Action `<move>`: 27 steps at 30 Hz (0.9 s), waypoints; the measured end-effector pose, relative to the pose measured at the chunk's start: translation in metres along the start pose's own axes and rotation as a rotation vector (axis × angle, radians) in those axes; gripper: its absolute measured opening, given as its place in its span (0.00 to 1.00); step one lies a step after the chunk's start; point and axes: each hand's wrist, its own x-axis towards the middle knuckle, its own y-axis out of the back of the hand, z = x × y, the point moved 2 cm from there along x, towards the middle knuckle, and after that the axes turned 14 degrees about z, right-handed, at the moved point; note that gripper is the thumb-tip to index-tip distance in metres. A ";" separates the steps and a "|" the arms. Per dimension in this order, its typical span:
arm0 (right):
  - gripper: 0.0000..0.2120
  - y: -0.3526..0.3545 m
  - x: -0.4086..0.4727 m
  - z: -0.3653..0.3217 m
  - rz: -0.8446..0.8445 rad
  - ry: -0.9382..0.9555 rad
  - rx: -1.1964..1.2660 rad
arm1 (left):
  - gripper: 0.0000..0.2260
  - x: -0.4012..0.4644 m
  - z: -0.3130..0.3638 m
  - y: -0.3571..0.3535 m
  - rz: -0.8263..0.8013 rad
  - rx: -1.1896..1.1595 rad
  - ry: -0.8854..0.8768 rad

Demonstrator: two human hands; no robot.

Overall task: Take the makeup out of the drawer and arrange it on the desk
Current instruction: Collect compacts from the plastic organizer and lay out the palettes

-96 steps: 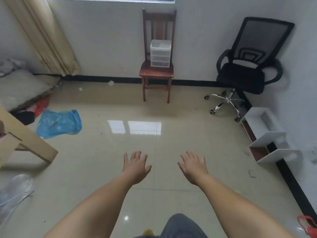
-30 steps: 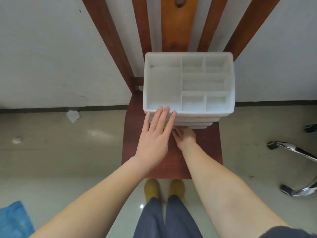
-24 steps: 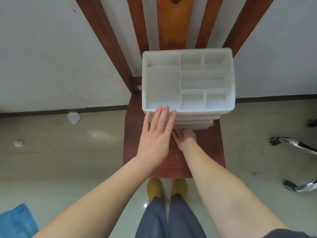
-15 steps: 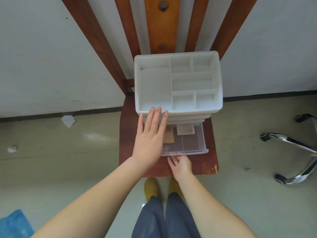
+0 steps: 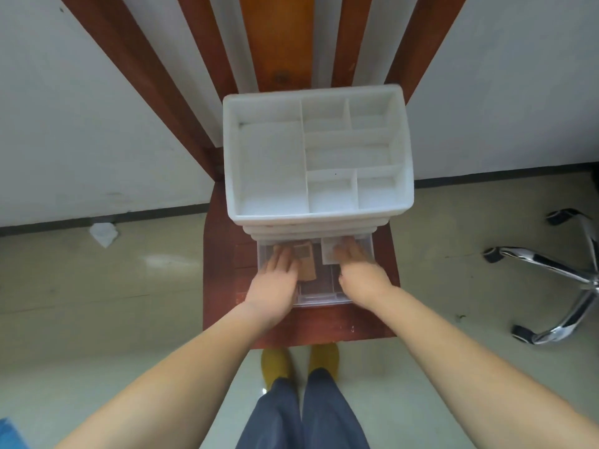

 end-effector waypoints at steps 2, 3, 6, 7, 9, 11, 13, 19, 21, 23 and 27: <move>0.35 -0.014 0.018 0.002 0.022 0.102 -0.165 | 0.24 0.019 -0.003 -0.016 -0.017 0.087 0.010; 0.36 -0.018 0.026 0.002 0.038 0.108 -0.196 | 0.26 0.025 -0.004 -0.022 -0.032 0.124 0.011; 0.35 -0.029 0.039 0.000 0.082 0.080 -0.202 | 0.28 0.033 -0.011 -0.033 -0.030 0.175 0.006; 0.35 -0.030 0.038 -0.002 0.093 0.088 -0.201 | 0.27 0.034 -0.012 -0.034 -0.011 0.175 -0.003; 0.32 -0.029 0.031 -0.003 0.095 0.126 -0.188 | 0.29 0.033 -0.015 -0.034 -0.001 0.130 -0.015; 0.31 -0.020 0.021 -0.001 0.096 0.132 -0.147 | 0.33 0.028 -0.015 -0.029 -0.008 0.034 0.016; 0.30 -0.006 0.008 0.000 0.118 0.114 -0.085 | 0.36 0.019 -0.013 -0.018 0.001 -0.059 0.047; 0.34 0.023 -0.050 0.003 -0.099 0.027 0.363 | 0.41 -0.039 -0.002 0.017 -0.214 -0.439 0.110; 0.34 0.018 -0.070 0.003 -0.351 -0.055 0.475 | 0.39 -0.060 0.007 0.014 -0.399 -0.417 0.050; 0.37 0.006 -0.082 0.004 -0.517 -0.073 0.393 | 0.41 -0.072 0.015 0.002 -0.554 -0.367 0.048; 0.40 -0.008 -0.070 0.005 -0.516 -0.117 0.306 | 0.47 -0.061 0.013 -0.012 -0.619 -0.326 0.149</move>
